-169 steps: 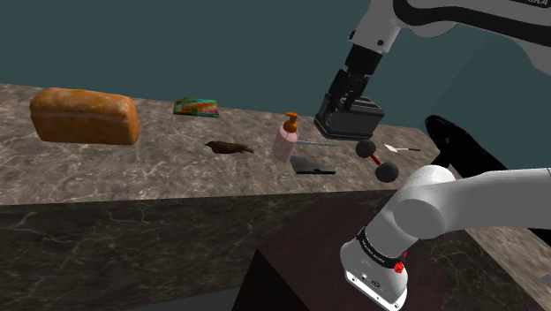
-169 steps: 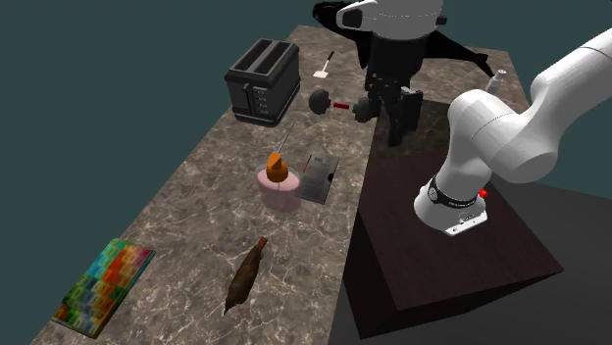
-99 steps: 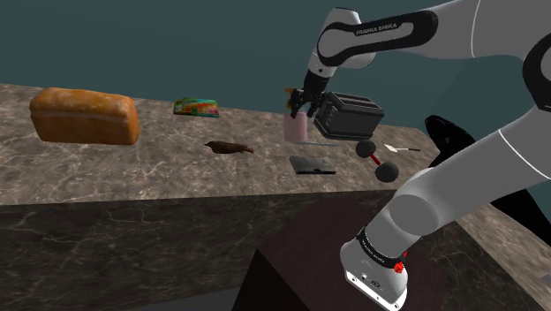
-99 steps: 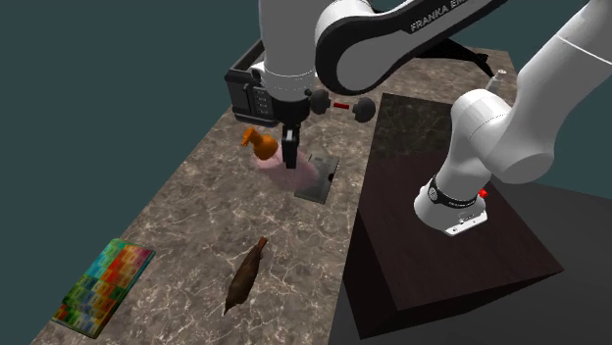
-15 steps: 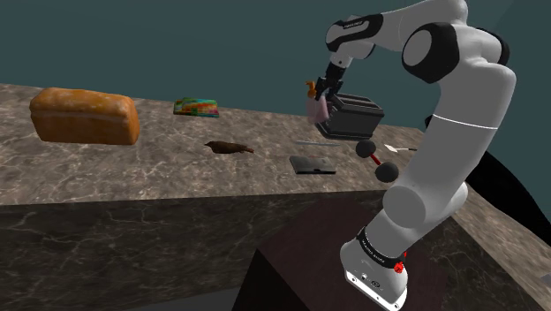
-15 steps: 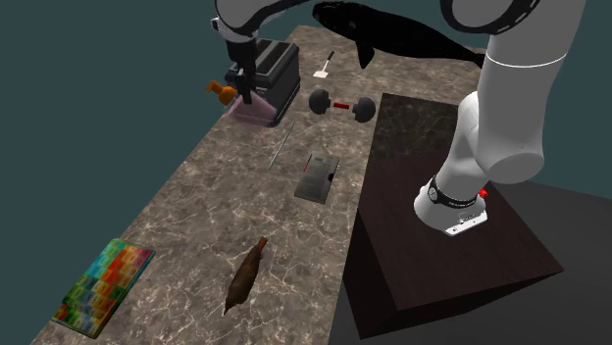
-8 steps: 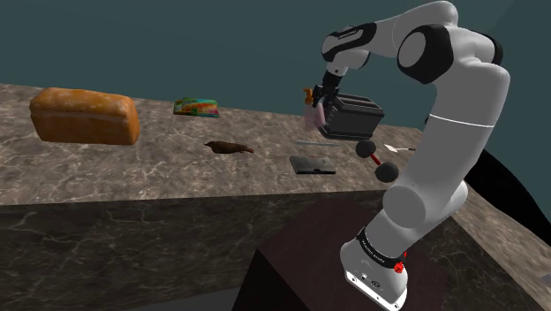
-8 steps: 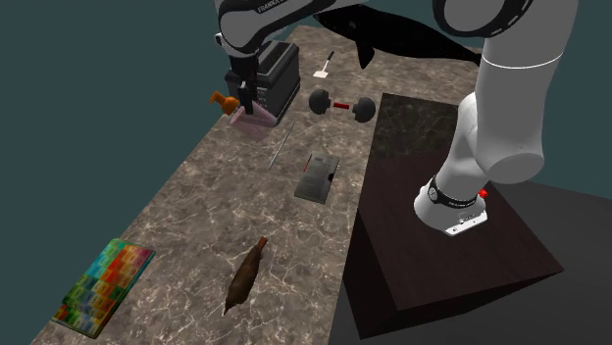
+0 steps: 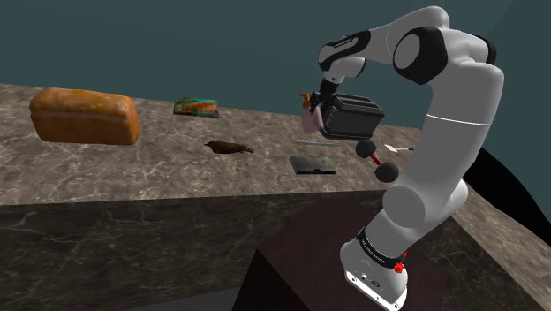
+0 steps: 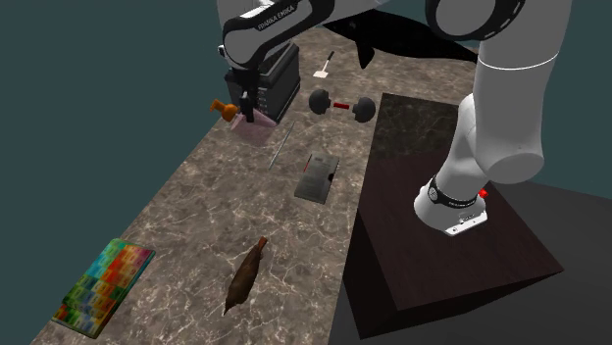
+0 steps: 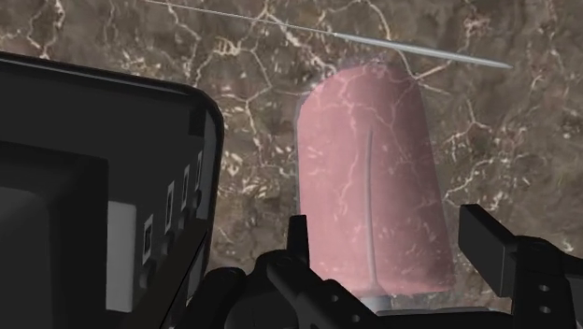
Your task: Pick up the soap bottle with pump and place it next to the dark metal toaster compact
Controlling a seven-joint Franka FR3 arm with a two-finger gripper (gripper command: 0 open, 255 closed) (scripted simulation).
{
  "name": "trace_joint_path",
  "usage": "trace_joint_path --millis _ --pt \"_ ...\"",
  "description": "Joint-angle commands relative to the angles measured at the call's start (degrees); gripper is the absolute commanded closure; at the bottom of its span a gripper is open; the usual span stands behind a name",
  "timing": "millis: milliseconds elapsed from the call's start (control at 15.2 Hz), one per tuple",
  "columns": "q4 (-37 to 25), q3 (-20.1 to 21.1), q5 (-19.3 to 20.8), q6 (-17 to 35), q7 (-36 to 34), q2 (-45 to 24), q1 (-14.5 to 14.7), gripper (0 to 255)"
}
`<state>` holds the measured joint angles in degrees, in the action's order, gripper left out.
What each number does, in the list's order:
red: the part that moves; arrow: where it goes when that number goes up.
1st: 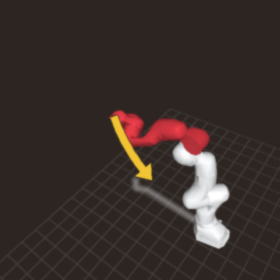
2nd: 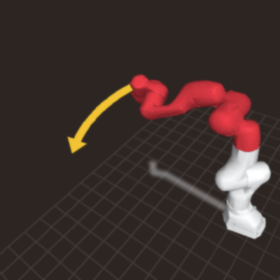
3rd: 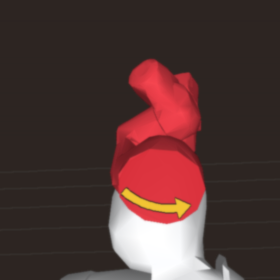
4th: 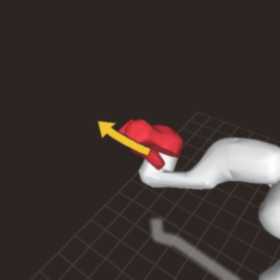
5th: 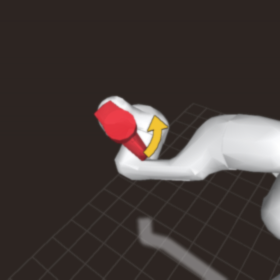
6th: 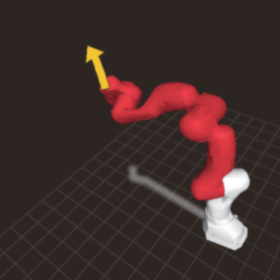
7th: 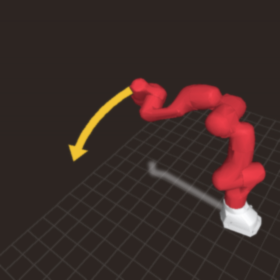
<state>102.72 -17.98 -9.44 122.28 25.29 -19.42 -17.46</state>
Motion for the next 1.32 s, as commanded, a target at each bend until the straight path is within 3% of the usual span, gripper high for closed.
trace_joint_path --millis 0,594,660,990,1254 --pt "1.1 0.2 -0.3 1.2 0.2 -1.2 0.0 255" --pt "1.4 0.2 -0.5 1.8 0.3 -1.5 0.0 255" --pt "1.1 0.3 -0.6 1.7 0.3 -1.8 -0.1 0" --pt "1.4 0.2 -0.5 1.8 0.3 -1.5 0.0 0" --pt "-1.8 -0.4 0.9 -4.3 -0.6 1.6 0.2 0"
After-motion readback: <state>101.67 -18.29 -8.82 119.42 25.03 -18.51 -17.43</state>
